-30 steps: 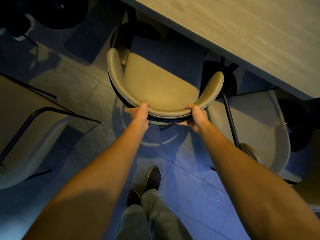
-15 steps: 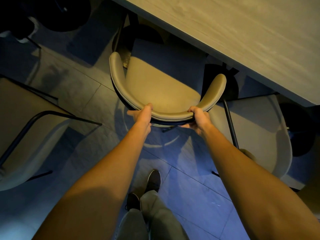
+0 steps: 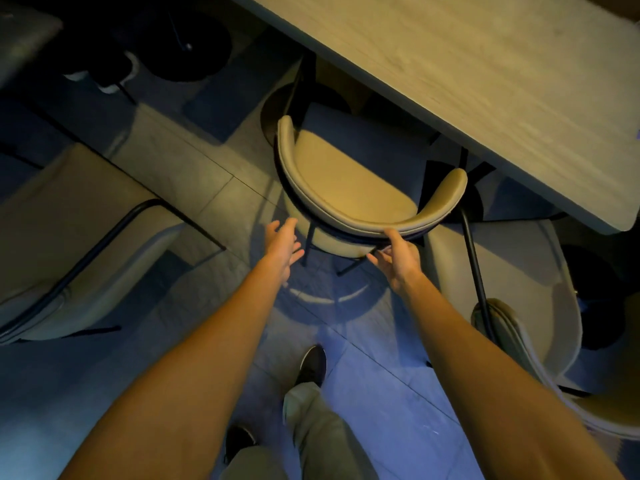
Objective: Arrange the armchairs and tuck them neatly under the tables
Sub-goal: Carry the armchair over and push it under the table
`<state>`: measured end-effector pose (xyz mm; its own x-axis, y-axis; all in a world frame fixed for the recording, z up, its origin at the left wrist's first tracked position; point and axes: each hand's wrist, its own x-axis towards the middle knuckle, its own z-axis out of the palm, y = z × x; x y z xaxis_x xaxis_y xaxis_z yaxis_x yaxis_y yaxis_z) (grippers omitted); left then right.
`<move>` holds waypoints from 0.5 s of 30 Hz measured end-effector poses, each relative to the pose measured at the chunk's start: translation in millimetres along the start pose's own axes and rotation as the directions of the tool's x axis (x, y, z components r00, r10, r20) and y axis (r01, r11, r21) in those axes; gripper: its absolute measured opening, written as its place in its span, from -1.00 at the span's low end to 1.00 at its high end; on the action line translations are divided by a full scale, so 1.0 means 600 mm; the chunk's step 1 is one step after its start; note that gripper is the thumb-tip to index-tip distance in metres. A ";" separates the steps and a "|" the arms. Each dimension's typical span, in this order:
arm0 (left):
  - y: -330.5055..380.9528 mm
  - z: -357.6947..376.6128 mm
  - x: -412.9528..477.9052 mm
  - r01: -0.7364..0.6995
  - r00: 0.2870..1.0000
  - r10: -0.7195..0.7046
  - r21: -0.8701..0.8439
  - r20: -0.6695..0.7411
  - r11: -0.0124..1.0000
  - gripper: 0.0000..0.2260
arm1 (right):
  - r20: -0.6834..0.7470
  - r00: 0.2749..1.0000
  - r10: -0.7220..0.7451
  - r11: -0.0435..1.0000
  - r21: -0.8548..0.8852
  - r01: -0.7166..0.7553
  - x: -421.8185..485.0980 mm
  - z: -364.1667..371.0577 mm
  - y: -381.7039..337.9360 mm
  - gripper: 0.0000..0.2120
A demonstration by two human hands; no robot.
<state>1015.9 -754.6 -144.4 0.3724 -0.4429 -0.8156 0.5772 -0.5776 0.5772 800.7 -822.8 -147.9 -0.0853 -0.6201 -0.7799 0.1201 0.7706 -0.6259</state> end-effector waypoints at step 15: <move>-0.002 -0.539 -0.249 -0.192 0.980 0.173 -0.230 -0.097 0.954 -0.81 | 0.345 0.939 -0.003 0.954 -0.282 0.106 -0.404 0.268 0.210 -0.54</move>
<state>1194.7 -466.3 -36.5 0.5359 -0.4673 -0.7031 0.6468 -0.3081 0.6977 995.4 -599.0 -36.1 0.2608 -0.6348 -0.7273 -0.1734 0.7103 -0.6822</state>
